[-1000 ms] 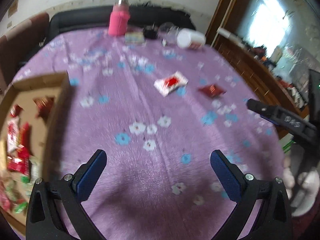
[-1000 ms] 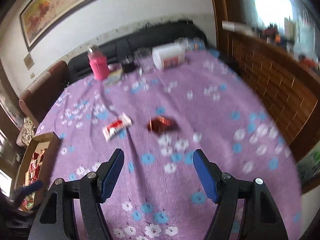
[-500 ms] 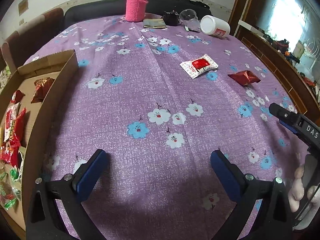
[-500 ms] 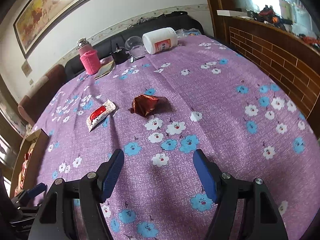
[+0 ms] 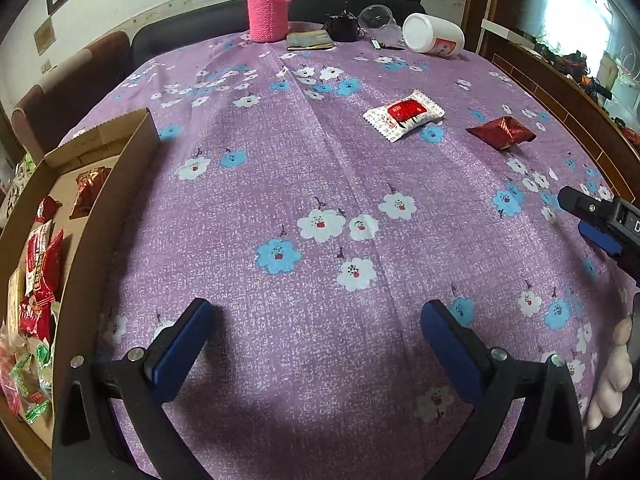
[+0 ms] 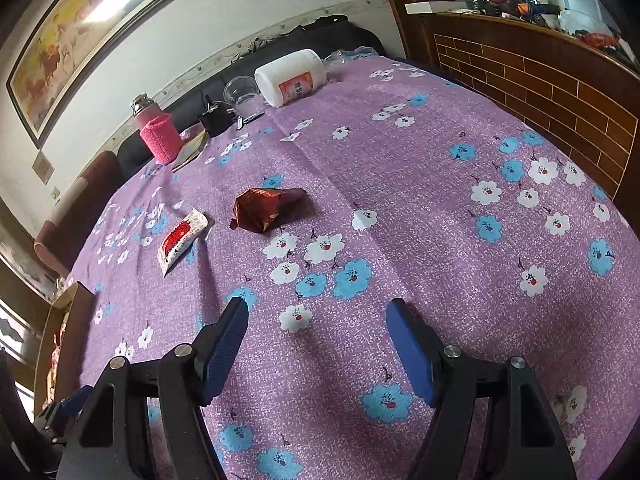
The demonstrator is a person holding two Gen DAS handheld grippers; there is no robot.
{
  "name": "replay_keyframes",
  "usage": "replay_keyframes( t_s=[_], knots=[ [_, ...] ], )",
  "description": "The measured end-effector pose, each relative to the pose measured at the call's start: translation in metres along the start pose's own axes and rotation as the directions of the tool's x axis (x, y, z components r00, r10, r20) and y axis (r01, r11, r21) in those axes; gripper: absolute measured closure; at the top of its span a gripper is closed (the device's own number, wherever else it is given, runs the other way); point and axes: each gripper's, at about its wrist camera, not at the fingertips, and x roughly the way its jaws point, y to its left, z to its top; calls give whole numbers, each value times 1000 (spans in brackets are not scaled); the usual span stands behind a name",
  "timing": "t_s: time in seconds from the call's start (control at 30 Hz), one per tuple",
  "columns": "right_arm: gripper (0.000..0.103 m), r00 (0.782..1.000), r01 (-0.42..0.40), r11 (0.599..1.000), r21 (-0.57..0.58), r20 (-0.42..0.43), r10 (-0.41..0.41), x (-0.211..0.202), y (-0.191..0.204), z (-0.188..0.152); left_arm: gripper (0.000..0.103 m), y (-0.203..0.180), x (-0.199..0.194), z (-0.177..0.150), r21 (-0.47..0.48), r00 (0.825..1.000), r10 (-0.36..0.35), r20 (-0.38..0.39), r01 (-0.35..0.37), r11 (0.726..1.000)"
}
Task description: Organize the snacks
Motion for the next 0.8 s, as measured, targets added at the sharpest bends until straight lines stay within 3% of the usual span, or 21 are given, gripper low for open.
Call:
replay_keyframes(
  t_s=[0.8],
  knots=[
    [28,1000,-4,1000,2,-1,4,1,-1,0,0,0,0,0,0,1000,1,0,-1,1000]
  ],
)
